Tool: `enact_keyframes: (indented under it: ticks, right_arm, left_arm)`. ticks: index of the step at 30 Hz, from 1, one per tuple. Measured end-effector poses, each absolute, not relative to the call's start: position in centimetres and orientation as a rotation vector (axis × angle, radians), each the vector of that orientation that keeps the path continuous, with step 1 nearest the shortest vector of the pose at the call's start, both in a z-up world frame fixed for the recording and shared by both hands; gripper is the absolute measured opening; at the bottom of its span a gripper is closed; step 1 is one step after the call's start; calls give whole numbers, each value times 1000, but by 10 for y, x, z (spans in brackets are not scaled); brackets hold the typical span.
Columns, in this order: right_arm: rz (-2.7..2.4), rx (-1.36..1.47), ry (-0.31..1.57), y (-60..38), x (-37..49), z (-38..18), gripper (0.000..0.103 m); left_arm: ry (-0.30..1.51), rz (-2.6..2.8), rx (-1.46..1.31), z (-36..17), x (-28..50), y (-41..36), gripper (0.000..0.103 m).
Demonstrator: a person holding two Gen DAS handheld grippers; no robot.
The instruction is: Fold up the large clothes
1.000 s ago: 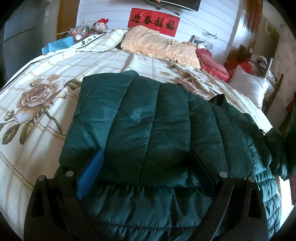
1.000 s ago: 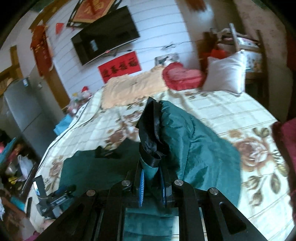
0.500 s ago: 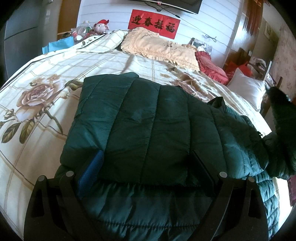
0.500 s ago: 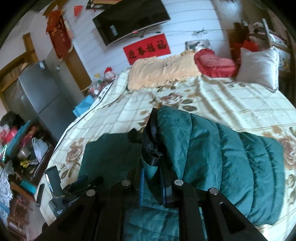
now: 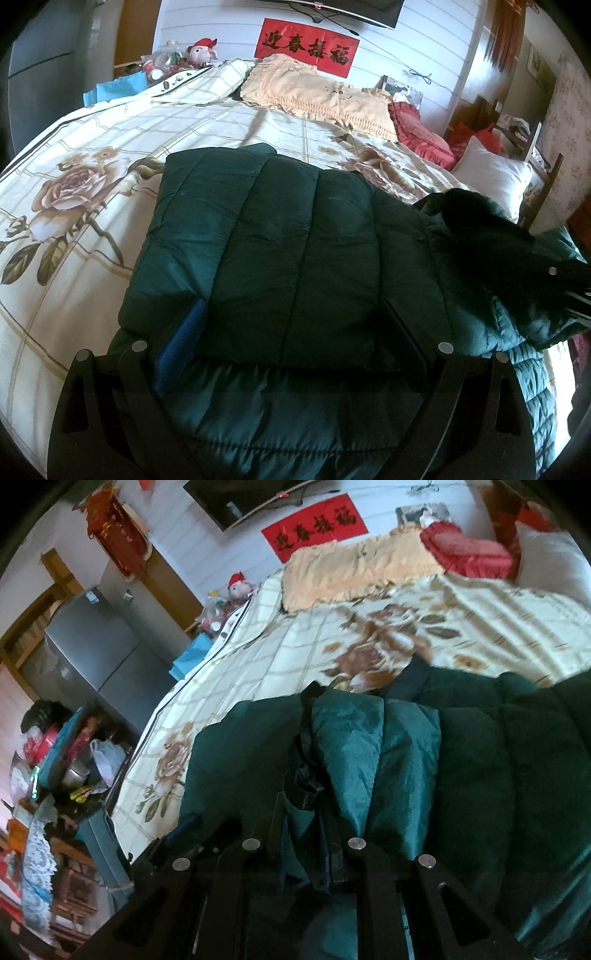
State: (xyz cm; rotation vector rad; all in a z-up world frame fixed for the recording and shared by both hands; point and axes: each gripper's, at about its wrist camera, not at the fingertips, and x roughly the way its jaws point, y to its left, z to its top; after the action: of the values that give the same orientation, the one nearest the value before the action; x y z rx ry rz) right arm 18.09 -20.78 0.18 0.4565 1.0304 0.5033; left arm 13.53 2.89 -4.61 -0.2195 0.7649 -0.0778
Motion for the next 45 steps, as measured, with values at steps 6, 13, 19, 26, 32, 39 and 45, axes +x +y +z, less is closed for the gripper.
enact_keyframes:
  ticks: [6,13,19,26,32,39,45]
  right_arm:
    - [550,520,1081,-188,194,-15,14]
    - [559,636,1148,-184,204,-36,15]
    - [586,666,1097,-200,193,-8,49]
    - [601,638,1001,-240,154,45,49]
    - [541,485,934,-276,115,76,65]
    - [431,398,874,-311,93,87,67]
    - [398,430,889,-337,83,77,68]
  left_arm:
    - [766,-78,-219,-46,135,30,93]
    - [765,-79,-221,-46,135,30,93]
    - [764,-81,-224,-46,135,29,93]
    - [754,-103,-252,-39,129,25,93]
    - [755,-229,-299,-7,125,2,93]
    - [868,-269,-273,-1,164,-59,93]
    - [893,-225,-243,-10,181,-85,93]
